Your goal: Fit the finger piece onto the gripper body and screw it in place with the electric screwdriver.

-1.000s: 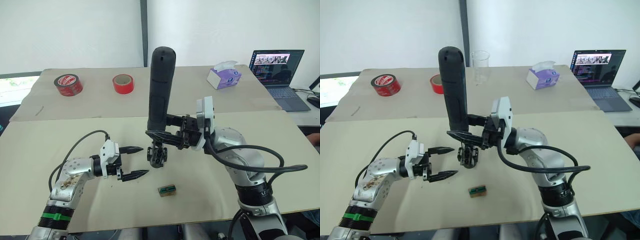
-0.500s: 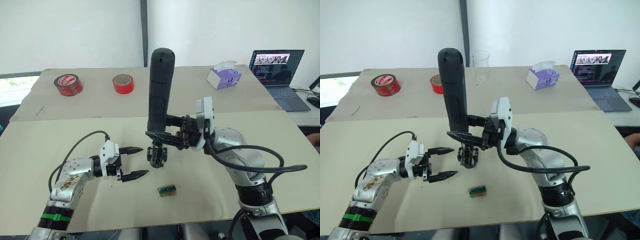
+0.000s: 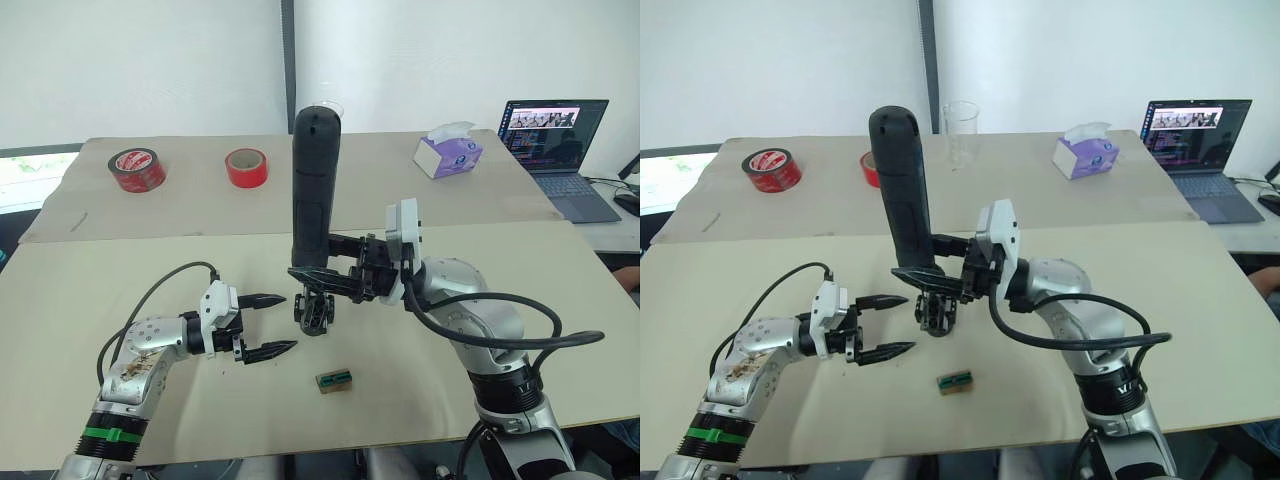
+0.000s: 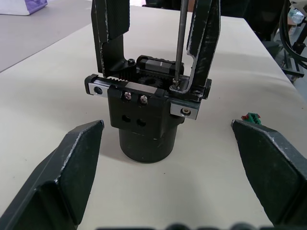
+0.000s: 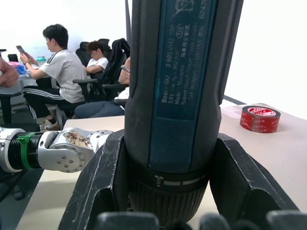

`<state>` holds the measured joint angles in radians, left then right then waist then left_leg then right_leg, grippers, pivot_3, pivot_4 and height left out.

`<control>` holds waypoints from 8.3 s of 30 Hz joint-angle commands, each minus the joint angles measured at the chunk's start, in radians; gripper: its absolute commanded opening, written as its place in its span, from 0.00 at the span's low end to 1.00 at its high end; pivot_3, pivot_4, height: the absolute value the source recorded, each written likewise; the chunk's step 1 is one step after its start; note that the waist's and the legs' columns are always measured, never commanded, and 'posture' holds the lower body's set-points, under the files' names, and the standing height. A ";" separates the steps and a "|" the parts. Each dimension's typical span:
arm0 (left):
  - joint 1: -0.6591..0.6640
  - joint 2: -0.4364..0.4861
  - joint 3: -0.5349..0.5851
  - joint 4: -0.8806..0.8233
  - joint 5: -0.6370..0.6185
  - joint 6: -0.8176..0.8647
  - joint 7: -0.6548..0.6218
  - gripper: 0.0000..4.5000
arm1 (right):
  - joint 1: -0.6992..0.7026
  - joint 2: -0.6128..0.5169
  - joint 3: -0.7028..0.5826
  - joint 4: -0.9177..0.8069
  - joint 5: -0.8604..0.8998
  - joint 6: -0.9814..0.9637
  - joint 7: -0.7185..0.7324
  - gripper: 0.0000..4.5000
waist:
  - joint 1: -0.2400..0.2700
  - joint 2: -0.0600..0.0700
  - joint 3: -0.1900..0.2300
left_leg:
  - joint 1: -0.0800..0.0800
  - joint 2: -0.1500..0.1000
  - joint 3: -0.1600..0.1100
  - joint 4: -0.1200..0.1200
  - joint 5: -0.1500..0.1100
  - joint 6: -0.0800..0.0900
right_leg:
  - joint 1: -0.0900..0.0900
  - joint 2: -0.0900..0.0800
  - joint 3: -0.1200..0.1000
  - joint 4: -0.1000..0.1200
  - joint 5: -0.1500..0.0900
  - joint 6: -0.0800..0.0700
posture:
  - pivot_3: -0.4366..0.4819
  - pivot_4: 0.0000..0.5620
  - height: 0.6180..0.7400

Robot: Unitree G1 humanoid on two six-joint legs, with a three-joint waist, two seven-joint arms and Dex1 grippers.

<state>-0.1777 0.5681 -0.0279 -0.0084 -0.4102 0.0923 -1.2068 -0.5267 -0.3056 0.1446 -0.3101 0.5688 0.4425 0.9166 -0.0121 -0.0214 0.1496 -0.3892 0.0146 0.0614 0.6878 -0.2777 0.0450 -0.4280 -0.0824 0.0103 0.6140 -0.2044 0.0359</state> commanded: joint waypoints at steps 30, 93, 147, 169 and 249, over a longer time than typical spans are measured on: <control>-0.192 -0.110 -0.121 0.285 0.100 -0.138 -0.073 1.00 | -0.005 -0.015 -0.012 -0.030 0.000 -0.049 0.008 0.43 | 0.003 0.000 0.000 | -0.001 0.000 -0.001 0.005 0.000 0.000 | 0.001 0.001 0.000 0.002 0.000 0.001 | 0.48 0.27 1.00; -0.258 -0.179 -0.154 0.470 0.199 -0.181 -0.049 0.51 | 0.005 -0.040 0.107 0.115 -0.113 -0.017 -0.019 0.43 | 0.004 0.000 -0.013 | 0.004 0.000 -0.002 0.005 0.000 0.000 | 0.007 0.001 0.000 0.001 0.001 0.002 | 0.48 0.27 1.00; -0.236 -0.185 -0.157 0.482 0.210 -0.179 -0.031 0.51 | -0.124 -0.012 -0.035 0.137 0.063 -0.124 0.089 0.43 | 0.008 0.002 -0.027 | 0.002 0.000 -0.003 0.000 0.000 0.000 | 0.003 -0.009 -0.002 -0.003 0.000 -0.001 | 0.48 0.27 1.00; -0.199 -0.114 -0.124 0.491 0.213 -0.208 -0.015 1.00 | -0.225 -0.145 -0.199 -0.109 0.308 0.080 0.050 0.43 | 0.006 0.004 -0.017 | 0.000 0.000 -0.005 -0.001 0.000 0.000 | 0.002 -0.014 -0.004 -0.003 0.001 -0.001 | 0.48 0.27 1.00; 0.180 -0.068 -0.326 -0.065 0.238 -0.095 0.143 1.00 | 0.356 -0.144 0.004 -0.134 0.008 -0.364 0.261 0.43 | 0.044 0.008 -0.003 | 0.007 0.000 0.004 -0.001 0.001 0.000 | 0.006 -0.015 -0.025 -0.003 0.001 -0.006 | 0.48 0.27 1.00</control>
<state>-0.0068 0.5056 -0.3285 -0.1207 -0.1937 -0.0414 -1.0800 -0.1538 -0.4513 0.1729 -0.4039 0.5526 0.1110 1.1787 0.0321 -0.0138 0.1467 -0.3826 0.0142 0.0657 0.6867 -0.2763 0.0455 -0.4224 -0.0970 -0.0147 0.6106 -0.2037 0.0300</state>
